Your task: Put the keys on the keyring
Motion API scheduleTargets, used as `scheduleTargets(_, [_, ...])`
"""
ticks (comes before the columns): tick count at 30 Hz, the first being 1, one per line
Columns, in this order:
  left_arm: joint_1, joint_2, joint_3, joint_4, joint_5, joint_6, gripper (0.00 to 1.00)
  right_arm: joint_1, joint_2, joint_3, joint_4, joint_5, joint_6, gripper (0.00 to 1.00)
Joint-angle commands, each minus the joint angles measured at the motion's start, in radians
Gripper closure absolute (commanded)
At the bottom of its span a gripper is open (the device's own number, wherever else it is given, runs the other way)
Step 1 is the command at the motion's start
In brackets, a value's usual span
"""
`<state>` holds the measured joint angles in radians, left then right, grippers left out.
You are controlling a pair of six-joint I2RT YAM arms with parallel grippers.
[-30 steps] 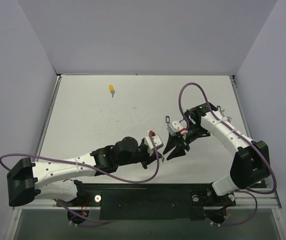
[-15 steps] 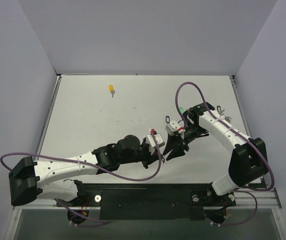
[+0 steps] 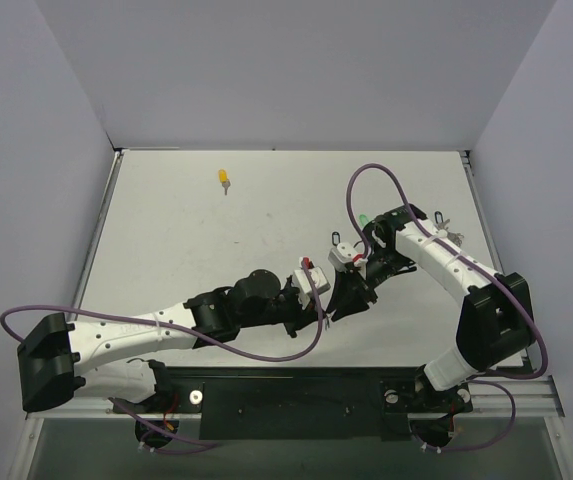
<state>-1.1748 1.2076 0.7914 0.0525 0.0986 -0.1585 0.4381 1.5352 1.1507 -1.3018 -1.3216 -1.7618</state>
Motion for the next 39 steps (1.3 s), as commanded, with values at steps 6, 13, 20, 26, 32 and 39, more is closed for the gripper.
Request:
scheduleTargets(6, [0.012,-0.020,0.025,0.056,0.015,-0.022,1.00,0.008,0.009,0.026,-0.155,-0.014,0.007,0.82])
scheduleTargets(13, [0.017,-0.025,0.023,0.066,0.026,-0.029,1.00,0.008,0.016,0.030,-0.154,-0.011,0.012,0.90])
scheduleTargets(20, [0.020,-0.023,0.020,0.075,0.029,-0.035,1.00,0.008,0.016,0.032,-0.155,-0.008,0.015,1.00])
scheduleTargets(26, [0.024,-0.031,0.011,0.086,0.033,-0.039,1.00,0.004,0.014,0.037,-0.157,-0.013,0.022,1.00])
scheduleTargets(32, [0.047,-0.054,-0.020,0.122,0.056,-0.072,1.00,-0.010,0.011,0.038,-0.162,-0.028,0.027,1.00])
scheduleTargets(39, [0.060,-0.065,-0.043,0.147,0.070,-0.093,1.00,-0.018,0.014,0.038,-0.169,-0.039,0.027,1.00])
